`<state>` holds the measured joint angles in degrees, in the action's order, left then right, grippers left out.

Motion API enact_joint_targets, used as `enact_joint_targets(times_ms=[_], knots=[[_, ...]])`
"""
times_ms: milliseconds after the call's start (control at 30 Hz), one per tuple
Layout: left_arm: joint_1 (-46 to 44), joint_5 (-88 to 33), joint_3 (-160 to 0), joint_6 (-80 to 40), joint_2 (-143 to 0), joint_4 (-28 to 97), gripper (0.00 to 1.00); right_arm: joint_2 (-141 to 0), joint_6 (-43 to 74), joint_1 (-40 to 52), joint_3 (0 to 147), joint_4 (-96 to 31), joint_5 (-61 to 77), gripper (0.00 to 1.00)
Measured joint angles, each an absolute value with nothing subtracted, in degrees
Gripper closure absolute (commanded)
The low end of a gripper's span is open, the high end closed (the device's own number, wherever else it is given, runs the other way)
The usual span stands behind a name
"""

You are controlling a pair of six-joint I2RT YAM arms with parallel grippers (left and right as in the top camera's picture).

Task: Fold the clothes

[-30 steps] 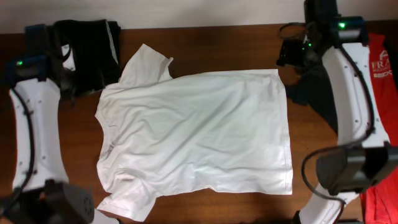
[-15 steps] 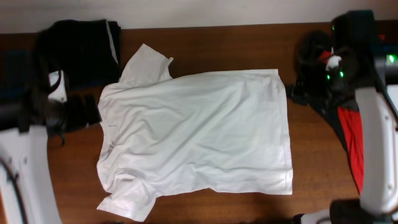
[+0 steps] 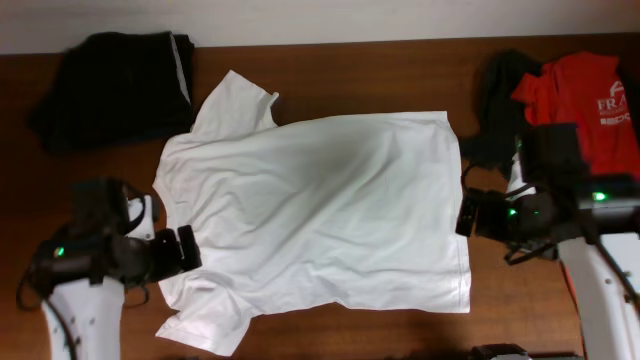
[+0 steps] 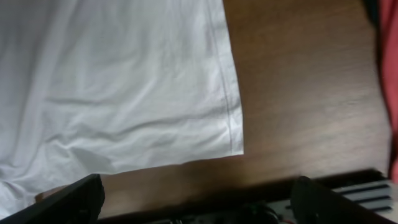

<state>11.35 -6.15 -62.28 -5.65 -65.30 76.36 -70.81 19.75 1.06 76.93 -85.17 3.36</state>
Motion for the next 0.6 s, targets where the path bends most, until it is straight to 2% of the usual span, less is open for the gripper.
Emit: enact_joint_targets(times_ms=[200, 367, 600], knots=[[11.4, -7.0, -61.7, -6.5, -80.9, 68.2, 0.01, -70.9, 21.0, 1.1, 64.6, -74.7, 7.4, 0.01], [11.4, -7.1, -61.7, -6.7, -93.2, 65.1, 0.04, -70.9, 21.3, 1.1, 60.0, -71.6, 9.1, 0.01], [10.6, -6.8, -56.6, -6.7, -97.0, 65.1, 0.06, -70.9, 21.3, 1.1, 59.5, -68.4, 9.4, 0.01]])
